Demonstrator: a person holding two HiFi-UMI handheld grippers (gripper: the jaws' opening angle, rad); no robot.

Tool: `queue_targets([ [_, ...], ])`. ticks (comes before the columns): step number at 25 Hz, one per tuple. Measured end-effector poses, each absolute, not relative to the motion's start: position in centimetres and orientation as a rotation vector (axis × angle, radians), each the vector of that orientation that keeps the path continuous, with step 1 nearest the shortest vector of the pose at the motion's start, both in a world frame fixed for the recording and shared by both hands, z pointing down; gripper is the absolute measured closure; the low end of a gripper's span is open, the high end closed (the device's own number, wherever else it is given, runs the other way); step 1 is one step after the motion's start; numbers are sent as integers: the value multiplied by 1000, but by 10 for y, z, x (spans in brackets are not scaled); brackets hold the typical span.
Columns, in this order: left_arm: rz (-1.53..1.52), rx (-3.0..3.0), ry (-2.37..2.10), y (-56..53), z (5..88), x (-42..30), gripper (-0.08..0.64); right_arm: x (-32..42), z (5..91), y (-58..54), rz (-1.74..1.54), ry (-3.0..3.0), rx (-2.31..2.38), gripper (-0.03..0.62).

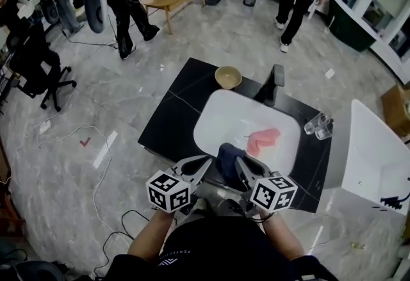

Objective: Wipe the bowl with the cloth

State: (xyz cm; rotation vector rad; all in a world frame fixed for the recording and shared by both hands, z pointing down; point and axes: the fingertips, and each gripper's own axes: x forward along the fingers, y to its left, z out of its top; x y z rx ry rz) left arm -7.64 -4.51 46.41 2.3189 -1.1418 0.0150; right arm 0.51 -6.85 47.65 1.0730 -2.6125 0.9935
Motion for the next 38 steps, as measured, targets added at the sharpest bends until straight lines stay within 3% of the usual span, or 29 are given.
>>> queue_targets([
  [23, 79, 2396, -1108, -81, 451, -17, 547, 37, 483, -129, 1098, -2688, 946, 532],
  [38, 151, 2481, -1107, -120, 450, -38, 546, 43, 482, -148, 1098, -2668, 1122, 532],
])
